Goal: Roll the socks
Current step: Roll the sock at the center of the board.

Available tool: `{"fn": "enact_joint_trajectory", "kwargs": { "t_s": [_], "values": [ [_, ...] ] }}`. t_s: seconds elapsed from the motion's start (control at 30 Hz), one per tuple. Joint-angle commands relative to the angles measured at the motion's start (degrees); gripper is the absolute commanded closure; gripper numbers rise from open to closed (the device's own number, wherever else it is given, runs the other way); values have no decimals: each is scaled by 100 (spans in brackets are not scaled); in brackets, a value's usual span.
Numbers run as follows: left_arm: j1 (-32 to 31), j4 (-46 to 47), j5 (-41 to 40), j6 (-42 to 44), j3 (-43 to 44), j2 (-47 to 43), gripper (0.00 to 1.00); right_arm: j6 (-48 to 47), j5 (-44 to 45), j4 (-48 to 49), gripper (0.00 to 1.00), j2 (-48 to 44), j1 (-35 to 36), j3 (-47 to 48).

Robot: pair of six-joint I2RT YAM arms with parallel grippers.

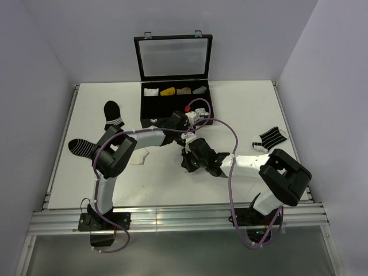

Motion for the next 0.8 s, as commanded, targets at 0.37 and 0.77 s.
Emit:
{"fn": "enact_joint_trajectory", "kwargs": {
  "t_s": [0.37, 0.77],
  "values": [
    [392, -238, 1220, -112, -1131, -82, 61, 22, 28, -580, 100, -14, 27, -116],
    [216, -720, 810, 301, -815, 138, 63, -4, 19, -536, 100, -67, 27, -151]
  ]
}}
